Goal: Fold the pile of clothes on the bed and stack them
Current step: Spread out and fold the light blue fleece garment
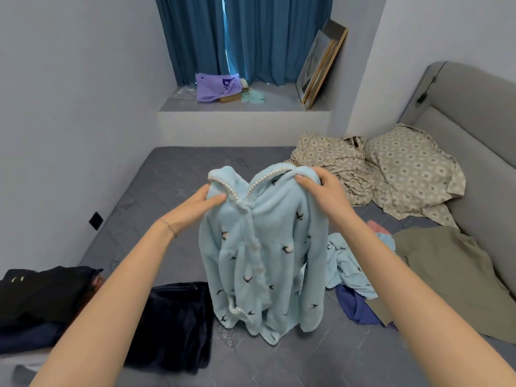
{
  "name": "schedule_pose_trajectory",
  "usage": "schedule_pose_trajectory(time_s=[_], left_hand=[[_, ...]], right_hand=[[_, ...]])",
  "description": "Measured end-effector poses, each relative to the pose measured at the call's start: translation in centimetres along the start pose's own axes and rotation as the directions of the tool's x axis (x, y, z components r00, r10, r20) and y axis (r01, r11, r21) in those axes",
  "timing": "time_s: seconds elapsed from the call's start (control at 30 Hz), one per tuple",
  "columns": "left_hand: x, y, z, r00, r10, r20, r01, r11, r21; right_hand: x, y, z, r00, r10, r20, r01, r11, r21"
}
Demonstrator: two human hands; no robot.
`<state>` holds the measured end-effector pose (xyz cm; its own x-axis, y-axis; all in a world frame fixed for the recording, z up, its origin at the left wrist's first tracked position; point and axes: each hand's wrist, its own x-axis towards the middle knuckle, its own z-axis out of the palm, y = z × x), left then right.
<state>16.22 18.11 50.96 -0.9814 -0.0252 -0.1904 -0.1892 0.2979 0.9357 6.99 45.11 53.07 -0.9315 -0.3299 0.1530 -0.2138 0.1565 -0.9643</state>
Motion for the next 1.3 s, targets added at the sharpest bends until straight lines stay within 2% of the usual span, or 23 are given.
schedule_pose_trajectory(time_s=[0.07,0.13,0.2,0.27,0.37,0.5,0.6,0.7,0.77,0.83,0.9,1.0,1.17,1.3], left_hand=[[-0.4,-0.3,-0.2,0.993,-0.012,0.121,0.013,1.0,-0.005],[-1.0,-0.3,0.2,0.993,-0.024,0.118,0.025,1.0,-0.005],[-1.5,-0.2,0.8,0.997,-0.016,0.075,0.019,0.999,-0.041],[-2.0,0.1,1.6,0.998,-0.001,0.066,0.007,0.994,-0.105],[-3.0,1.2,2.2,0.995,0.041,0.09,-0.019,0.973,-0.229],[-4.6,4.6,1.9,0.984,0.162,0.077,-0.116,0.903,-0.413],[-4.0,5.8,1.1,0.981,0.193,0.03,-0.157,0.869,-0.469],[-0.9,3.3,-0.3,0.994,0.11,-0.012,-0.108,0.95,-0.294],[2.0,-0.9,-0.9,0.996,-0.006,-0.092,-0.006,0.992,-0.127],[5.1,-6.3,-0.4,0.976,-0.09,-0.196,0.099,0.994,0.034],[7.8,-11.2,1.0,0.949,-0.136,-0.284,0.177,0.976,0.124],[11.1,-17.5,3.4,0.904,-0.183,-0.387,0.238,0.966,0.1],[17.2,-26.7,4.5,0.886,-0.199,-0.418,0.239,0.97,0.046],[22.6,-33.4,4.9,0.865,-0.211,-0.455,0.239,0.971,0.004]], right_hand=[[0.0,0.0,-0.8,0.999,0.037,-0.031,-0.036,0.999,0.041],[-0.1,0.1,-1.5,0.997,0.079,-0.006,-0.079,0.996,0.048],[-0.3,0.0,-1.8,0.993,0.098,0.067,-0.098,0.995,-0.002],[-0.8,-0.4,-2.2,0.973,0.099,0.21,-0.1,0.995,-0.005],[-1.4,-2.1,-3.1,0.919,0.066,0.389,-0.148,0.972,0.185],[-1.8,-5.1,-4.1,0.91,-0.064,0.41,-0.142,0.88,0.453],[-0.9,-5.5,-3.8,0.904,-0.071,0.421,-0.181,0.829,0.53],[1.8,-1.2,-2.9,0.932,0.097,0.348,-0.226,0.909,0.352],[3.4,3.8,-2.2,0.925,0.239,0.294,-0.297,0.939,0.173],[4.1,9.6,-0.9,0.91,0.342,0.236,-0.34,0.939,-0.051],[4.2,15.0,1.3,0.908,0.385,0.164,-0.347,0.912,-0.217],[4.0,21.9,4.7,0.909,0.416,0.035,-0.394,0.881,-0.261],[6.1,31.4,8.6,0.893,0.447,-0.045,-0.437,0.84,-0.323],[9.3,38.6,11.3,0.925,0.369,-0.094,-0.371,0.821,-0.433]])
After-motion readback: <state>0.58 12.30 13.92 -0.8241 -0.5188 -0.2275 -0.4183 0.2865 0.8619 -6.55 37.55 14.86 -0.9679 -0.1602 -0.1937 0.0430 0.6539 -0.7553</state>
